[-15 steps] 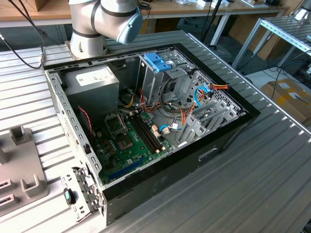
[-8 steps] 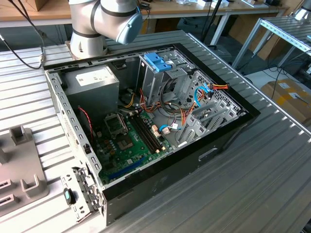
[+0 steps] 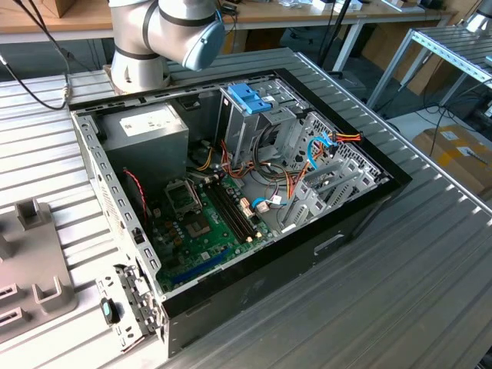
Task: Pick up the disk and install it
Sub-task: 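Reach for the disk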
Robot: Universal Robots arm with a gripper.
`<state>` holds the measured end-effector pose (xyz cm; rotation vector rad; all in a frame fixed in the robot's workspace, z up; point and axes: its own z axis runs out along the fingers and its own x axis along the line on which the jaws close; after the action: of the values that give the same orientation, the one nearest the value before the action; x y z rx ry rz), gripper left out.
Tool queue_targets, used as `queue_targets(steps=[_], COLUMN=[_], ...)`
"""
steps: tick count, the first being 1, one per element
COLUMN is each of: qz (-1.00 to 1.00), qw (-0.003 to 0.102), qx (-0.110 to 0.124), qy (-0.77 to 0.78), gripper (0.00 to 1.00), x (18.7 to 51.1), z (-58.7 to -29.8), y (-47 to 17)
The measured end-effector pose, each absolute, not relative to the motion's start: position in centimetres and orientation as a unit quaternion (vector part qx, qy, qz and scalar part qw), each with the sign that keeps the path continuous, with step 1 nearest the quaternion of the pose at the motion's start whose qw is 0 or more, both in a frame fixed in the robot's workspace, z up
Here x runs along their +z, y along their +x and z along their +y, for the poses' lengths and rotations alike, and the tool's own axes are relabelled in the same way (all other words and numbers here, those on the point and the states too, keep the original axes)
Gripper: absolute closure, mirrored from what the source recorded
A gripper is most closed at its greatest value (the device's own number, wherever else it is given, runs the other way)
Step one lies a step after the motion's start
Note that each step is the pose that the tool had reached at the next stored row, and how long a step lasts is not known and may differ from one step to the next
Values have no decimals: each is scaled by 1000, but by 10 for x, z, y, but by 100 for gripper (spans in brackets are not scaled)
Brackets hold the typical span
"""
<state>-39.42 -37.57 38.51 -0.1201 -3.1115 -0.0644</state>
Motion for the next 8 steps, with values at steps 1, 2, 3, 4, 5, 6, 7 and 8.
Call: queue_targets(steps=[1,2,3,4,5,6,7,8], qz=[-999,-999,-999,-999,-999,-999,-999,-999], qw=[14,14,14,14,14,14,14,14], qx=[-21,-21,-21,-21,-21,-21,-21,-21], qy=[-39,-39,-39,-39,-39,-39,-39,-39], gripper=[89,89,89,89,89,89,89,89], x=[385,385,385,385,385,385,385,385], z=[-376,-376,-376,-375,-375,-375,-375,-375], y=[-394,-394,-394,-394,-394,-394,-395,-396])
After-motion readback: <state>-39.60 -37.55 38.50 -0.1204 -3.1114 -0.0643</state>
